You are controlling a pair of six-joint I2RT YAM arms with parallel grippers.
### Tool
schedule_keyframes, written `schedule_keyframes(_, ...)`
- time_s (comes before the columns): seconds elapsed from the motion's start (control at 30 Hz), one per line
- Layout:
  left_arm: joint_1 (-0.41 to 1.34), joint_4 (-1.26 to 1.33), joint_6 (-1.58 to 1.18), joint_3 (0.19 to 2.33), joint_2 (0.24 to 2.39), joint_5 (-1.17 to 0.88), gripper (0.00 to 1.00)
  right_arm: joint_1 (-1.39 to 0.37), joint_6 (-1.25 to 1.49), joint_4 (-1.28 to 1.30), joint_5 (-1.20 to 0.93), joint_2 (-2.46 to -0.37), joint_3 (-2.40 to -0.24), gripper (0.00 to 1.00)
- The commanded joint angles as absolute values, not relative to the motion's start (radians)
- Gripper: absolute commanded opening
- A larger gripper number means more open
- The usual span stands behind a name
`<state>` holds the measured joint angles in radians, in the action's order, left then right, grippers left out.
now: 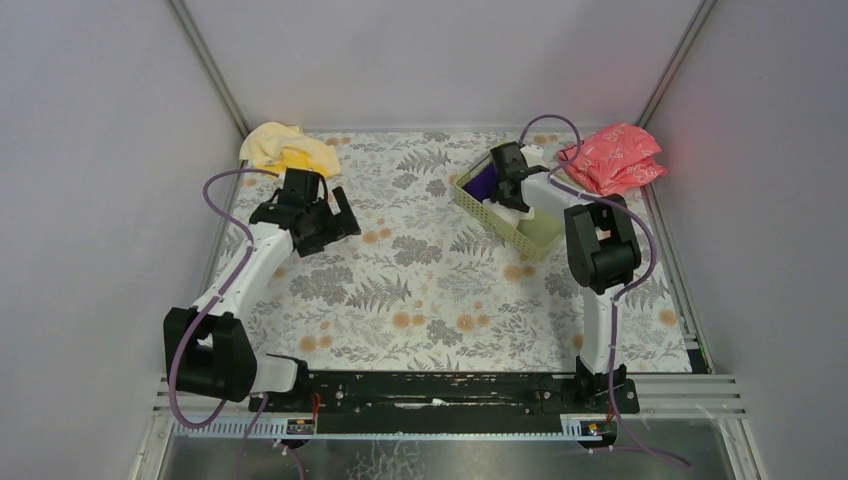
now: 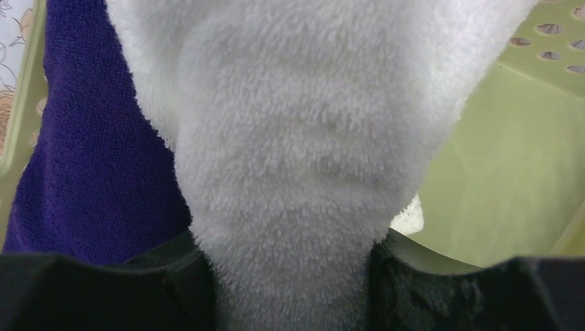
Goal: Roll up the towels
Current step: Place the towel in the bin.
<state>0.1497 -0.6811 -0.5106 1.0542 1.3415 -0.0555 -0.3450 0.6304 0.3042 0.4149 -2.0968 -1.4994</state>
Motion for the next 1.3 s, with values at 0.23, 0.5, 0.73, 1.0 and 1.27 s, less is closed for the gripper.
schedule_keyframes(0.23,0.130,-0.646,-0.491,1.046,1.290,-0.041,1.00,-0.327,0.652,0.400,0.391,-1.996,-1.532,0.59)
schedule_keyframes(0.5,0.120,-0.641,-0.485,1.039,1.273,-0.037,1.00,-0.323,0.647,0.369,0.370,-1.905,-1.484,0.80)
schedule_keyframes(0.73,0.120,-0.641,-0.488,1.025,1.262,-0.009,1.00,-0.317,0.624,0.345,0.310,-1.830,-1.426,0.91)
schedule_keyframes(1.0,0.120,-0.639,-0.492,1.013,1.273,-0.012,1.00,-0.290,0.640,0.203,0.174,-1.719,-1.210,0.91)
schedule_keyframes(1.27,0.119,-0.634,-0.497,1.015,1.303,-0.010,1.00,-0.290,0.641,0.085,0.057,-1.873,-1.277,0.85)
